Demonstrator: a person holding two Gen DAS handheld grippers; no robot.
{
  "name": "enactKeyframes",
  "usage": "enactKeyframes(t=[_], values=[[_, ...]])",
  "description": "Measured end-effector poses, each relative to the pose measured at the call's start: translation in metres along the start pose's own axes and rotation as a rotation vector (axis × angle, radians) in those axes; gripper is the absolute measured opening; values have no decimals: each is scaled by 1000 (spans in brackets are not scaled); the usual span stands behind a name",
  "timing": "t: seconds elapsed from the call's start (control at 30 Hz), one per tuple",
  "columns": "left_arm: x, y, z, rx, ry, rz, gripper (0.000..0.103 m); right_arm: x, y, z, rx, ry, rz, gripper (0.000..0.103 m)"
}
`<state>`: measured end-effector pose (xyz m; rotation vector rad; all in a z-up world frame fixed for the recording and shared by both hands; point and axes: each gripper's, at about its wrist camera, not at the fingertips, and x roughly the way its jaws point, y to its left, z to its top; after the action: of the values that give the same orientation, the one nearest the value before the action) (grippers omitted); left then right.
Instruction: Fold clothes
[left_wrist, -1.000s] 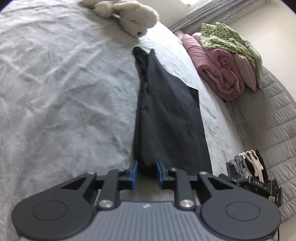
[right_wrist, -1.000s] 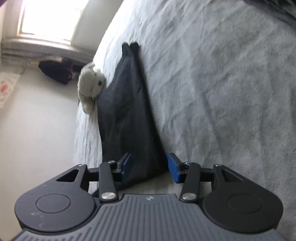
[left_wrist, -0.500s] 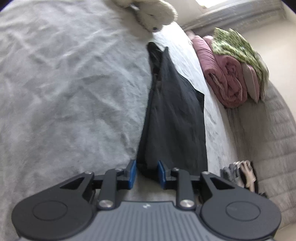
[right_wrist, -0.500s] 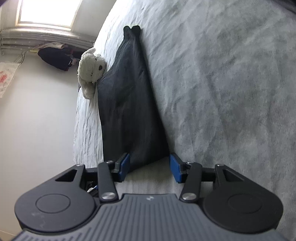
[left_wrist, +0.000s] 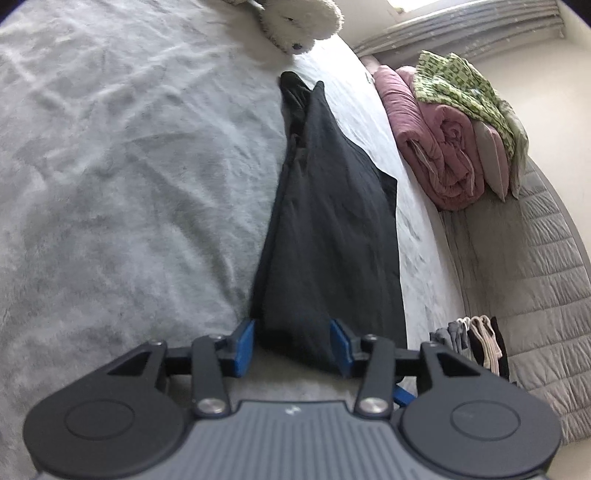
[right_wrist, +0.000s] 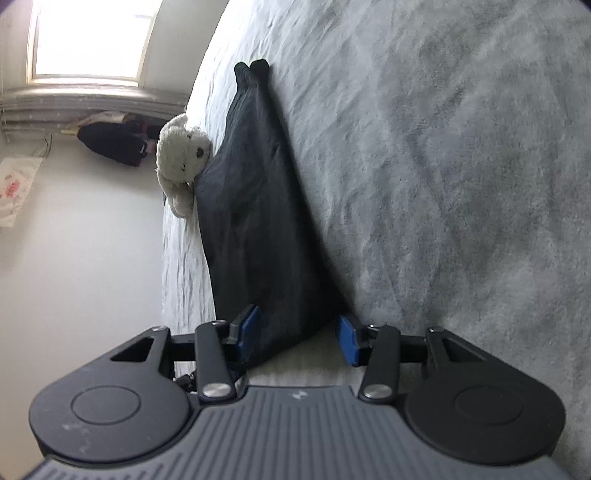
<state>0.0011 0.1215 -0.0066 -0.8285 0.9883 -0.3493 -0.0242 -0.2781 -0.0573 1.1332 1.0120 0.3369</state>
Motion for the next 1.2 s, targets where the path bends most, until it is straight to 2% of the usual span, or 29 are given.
enactKeyframes(t=[0.17, 0.3, 0.43, 0.6, 0.9, 1.03, 1.07, 1.13, 1.17, 1.2], values=[[6, 0, -8, -72, 11, -53, 49, 4, 4, -4, -16, -34, 16, 48], [7, 0, -10, -90, -1, -61, 50, 9, 11, -6, -40, -69, 26, 48], [7, -3, -12, -66, -19, -53, 50, 8, 15, -8, -55, -106, 51, 52], [8, -5, -12, -38, -43, -49, 50, 14, 19, -10, -59, -102, 76, 52], [11, -6, -8, -25, -70, -52, 50, 16, 19, -9, -78, -110, 44, 50], [13, -10, -8, 12, -76, -36, 48, 15, 18, -9, -78, -114, 43, 51], [12, -12, -9, 31, -80, -22, 45, 15, 18, -9, -83, -115, 45, 50], [11, -16, -11, 77, -89, 11, 33, 16, 20, -11, -108, -115, 24, 31], [10, -17, -13, 89, -93, 26, 31, 17, 21, -11, -120, -115, 12, 27], [10, -16, -13, 93, -96, 37, 24, 17, 21, -12, -125, -115, 2, 22]])
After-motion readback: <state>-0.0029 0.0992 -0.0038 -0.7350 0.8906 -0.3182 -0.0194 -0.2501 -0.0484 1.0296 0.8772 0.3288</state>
